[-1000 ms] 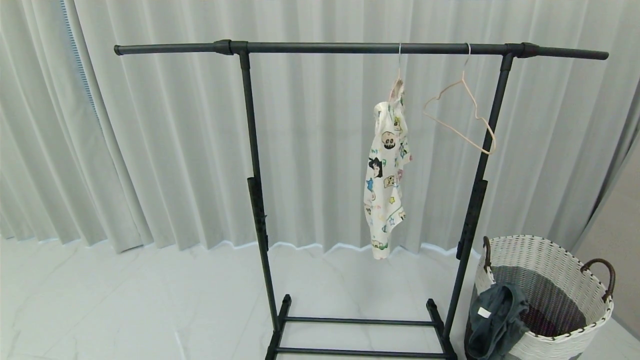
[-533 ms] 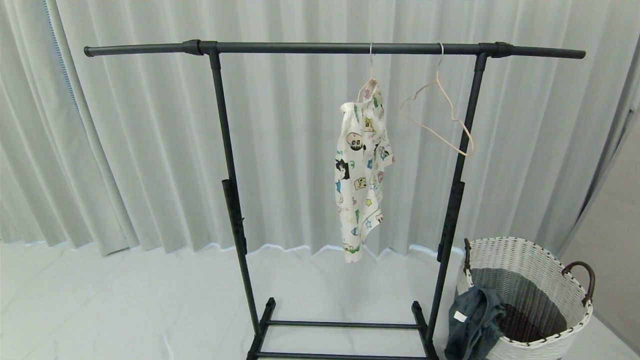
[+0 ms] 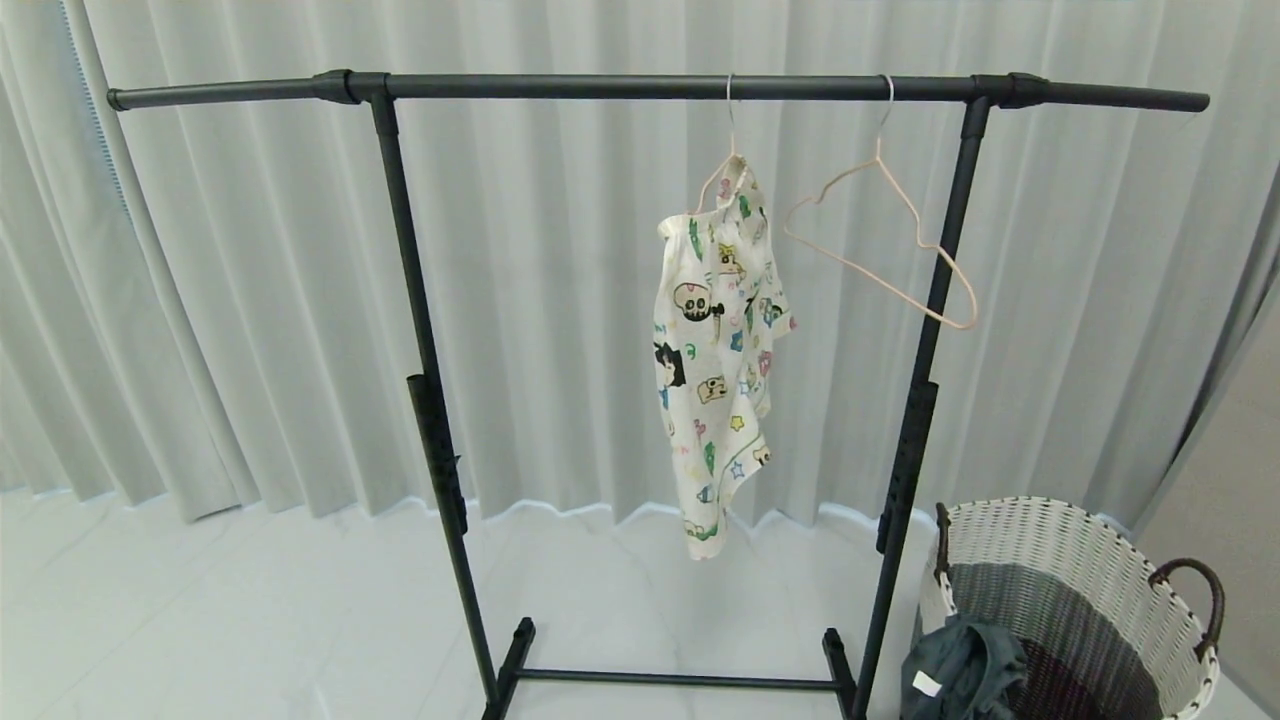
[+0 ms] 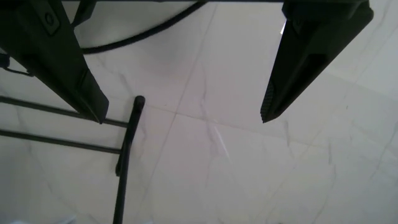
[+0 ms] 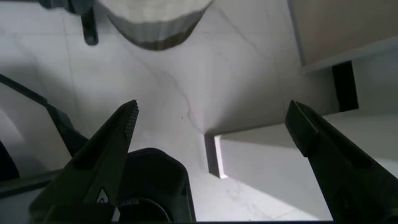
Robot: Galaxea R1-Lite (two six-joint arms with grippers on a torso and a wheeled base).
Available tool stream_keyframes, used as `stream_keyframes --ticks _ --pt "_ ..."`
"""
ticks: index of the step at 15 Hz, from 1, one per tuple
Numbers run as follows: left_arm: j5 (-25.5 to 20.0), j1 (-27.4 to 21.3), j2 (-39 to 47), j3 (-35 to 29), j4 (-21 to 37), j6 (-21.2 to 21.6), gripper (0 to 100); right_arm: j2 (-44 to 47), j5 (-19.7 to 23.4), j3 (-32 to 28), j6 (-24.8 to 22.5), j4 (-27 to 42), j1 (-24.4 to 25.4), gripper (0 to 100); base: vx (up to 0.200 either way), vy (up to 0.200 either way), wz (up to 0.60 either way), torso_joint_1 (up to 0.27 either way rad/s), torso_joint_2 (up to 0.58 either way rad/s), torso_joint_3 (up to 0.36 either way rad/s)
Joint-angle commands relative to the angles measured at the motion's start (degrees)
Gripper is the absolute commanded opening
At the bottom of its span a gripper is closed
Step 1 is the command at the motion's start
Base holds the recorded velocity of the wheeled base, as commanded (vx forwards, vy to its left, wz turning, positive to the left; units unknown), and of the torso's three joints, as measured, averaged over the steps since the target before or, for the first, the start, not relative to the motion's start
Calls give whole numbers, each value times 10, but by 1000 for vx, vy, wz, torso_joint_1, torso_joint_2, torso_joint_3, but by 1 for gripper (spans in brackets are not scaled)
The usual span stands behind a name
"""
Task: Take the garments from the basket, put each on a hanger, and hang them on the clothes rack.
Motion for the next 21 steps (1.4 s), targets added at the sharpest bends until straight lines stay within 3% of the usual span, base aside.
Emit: stream_keyframes --ticks 1,6,12,18,20,21 --pt "0 -1 6 0 -1 0 100 -9 1 0 0 0 0 100 200 0 0 12 2 7" --pt "0 -1 0 0 -1 0 100 -10 4 0 0 0 0 100 200 0 0 2 2 0" --pt "-1 -1 3 0 0 -1 100 -23 38 1 8 -1 0 100 0 0 0 0 0 0" --pt "-136 -1 -17 0 0 -4 100 -25 39 1 12 -1 0 100 0 0 0 0 0 0" --pt "-207 0 -39 0 8 -33 100 -25 41 1 13 -1 0 100 0 0 0 0 0 0" --pt "-212 -1 -42 0 20 -34 100 -25 43 1 13 -1 0 100 0 0 0 0 0 0"
